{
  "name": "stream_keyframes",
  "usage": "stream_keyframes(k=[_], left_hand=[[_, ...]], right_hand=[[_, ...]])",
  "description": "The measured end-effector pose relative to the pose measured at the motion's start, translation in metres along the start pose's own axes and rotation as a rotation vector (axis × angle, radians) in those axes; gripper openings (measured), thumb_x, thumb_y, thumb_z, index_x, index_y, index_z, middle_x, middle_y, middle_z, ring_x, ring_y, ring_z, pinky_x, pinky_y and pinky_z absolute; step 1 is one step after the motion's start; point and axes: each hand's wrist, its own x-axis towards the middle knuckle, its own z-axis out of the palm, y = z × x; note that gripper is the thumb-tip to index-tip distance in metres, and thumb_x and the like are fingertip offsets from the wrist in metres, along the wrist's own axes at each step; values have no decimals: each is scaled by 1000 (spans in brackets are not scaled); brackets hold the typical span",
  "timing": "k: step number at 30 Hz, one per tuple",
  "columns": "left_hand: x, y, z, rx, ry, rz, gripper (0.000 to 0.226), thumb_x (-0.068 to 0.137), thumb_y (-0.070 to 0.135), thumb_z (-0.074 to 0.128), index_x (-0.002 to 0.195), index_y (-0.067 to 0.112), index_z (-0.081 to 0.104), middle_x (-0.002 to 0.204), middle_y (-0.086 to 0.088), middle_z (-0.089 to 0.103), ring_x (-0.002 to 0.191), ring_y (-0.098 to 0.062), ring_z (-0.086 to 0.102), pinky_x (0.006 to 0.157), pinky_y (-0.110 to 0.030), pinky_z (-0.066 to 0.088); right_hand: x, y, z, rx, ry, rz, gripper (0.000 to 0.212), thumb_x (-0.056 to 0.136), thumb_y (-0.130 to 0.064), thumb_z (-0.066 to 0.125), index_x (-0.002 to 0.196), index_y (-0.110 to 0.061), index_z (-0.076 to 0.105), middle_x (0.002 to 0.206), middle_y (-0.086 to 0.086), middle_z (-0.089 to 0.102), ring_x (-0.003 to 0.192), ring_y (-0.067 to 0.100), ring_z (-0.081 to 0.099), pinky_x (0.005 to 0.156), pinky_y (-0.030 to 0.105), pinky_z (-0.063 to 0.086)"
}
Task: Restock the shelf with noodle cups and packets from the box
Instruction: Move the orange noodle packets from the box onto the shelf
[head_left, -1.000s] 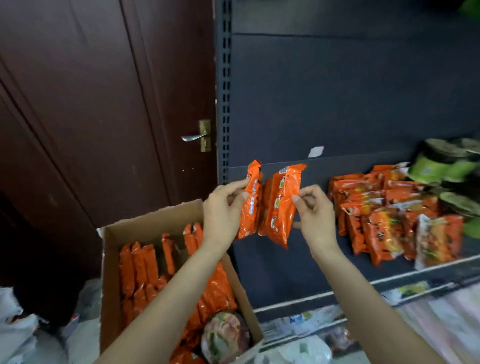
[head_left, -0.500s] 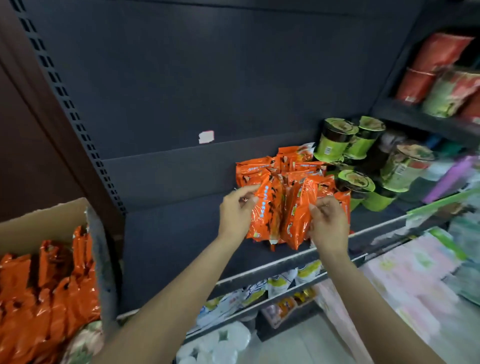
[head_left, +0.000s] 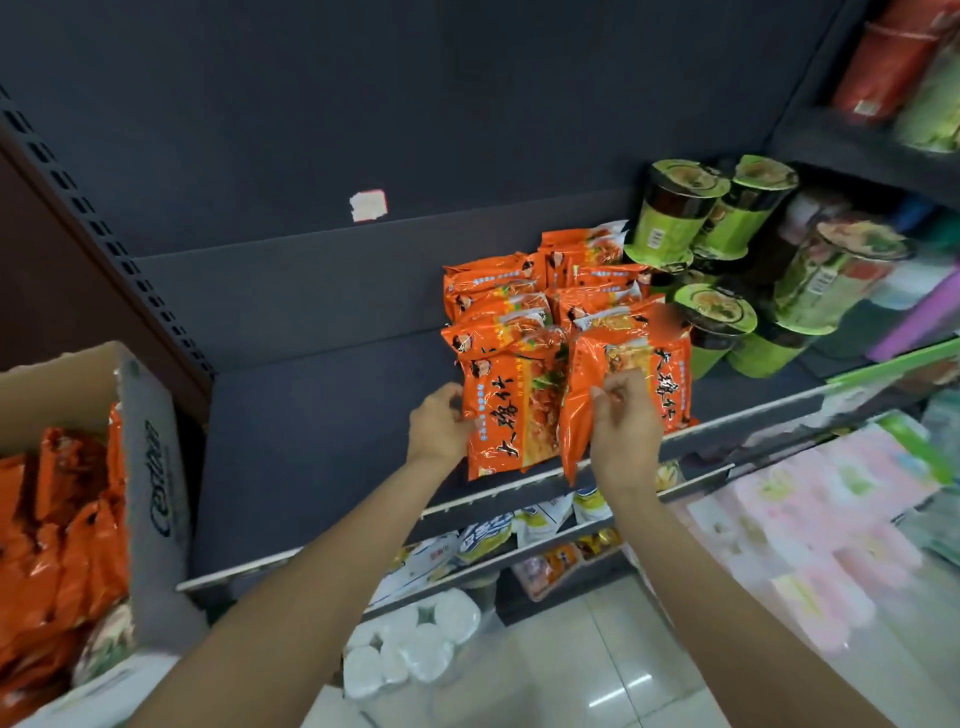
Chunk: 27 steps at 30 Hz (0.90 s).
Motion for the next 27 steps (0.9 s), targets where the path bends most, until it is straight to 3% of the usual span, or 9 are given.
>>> stream_keyframes(k=[3, 6, 15, 19, 22, 25, 27], left_hand=[[-3, 0, 8, -85, 19, -11, 14, 87, -1, 61, 89, 11, 55, 71, -3, 59, 76, -21, 66, 59, -32, 59], [-2, -3, 21, -143, 50, -34, 14, 87, -2, 62, 85, 9, 52, 70, -3, 56, 78, -21, 66, 62, -36, 60], [15, 3, 25, -199, 59, -57, 26, 85, -4, 63, 73, 14, 49, 81, -10, 59, 81, -24, 66, 61, -37, 59], [27, 8, 20, -223, 132, -42, 28, 86, -5, 60, 69, 13, 47, 79, -7, 59, 80, -19, 65, 58, -31, 58], [26, 4, 21, -186, 87, -42, 27, 86, -2, 61, 69, 14, 47, 81, -7, 61, 82, -20, 65, 60, -30, 58], [22, -9, 22, -120, 25, -57, 24, 86, 2, 64, 73, 12, 47, 86, -10, 64, 84, -21, 66, 60, -30, 57], [19, -15, 21, -53, -9, -49, 23, 85, 5, 65, 74, 13, 48, 86, -10, 67, 80, -21, 68, 59, -30, 56]], right_hand=[[-3, 8, 7, -17, -86, -1, 6, 96, -10, 50, 90, -11, 49, 65, 3, 52, 50, 15, 42, 47, 29, 35], [-6, 19, 12, -54, -166, 9, 10, 96, -10, 49, 88, -16, 48, 80, 8, 58, 66, 22, 52, 57, 34, 43], [9, 27, 25, -119, -251, -29, 11, 98, -10, 42, 89, -16, 41, 85, 6, 50, 74, 23, 50, 64, 30, 36], [10, 25, 30, -126, -285, -55, 10, 98, -8, 43, 90, -14, 42, 97, 6, 47, 84, 18, 45, 71, 22, 31], [7, 31, 32, -159, -319, -34, 3, 95, -10, 51, 95, -8, 48, 113, 13, 47, 92, 10, 36, 73, 11, 25], [3, 39, 32, -252, -385, -5, 35, 84, -10, 68, 112, -5, 48, 125, 15, 39, 104, 13, 34, 85, 9, 24], [2, 43, 29, -295, -454, 82, 56, 78, -8, 74, 124, -11, 42, 132, 14, 32, 117, 22, 38, 94, 21, 33]])
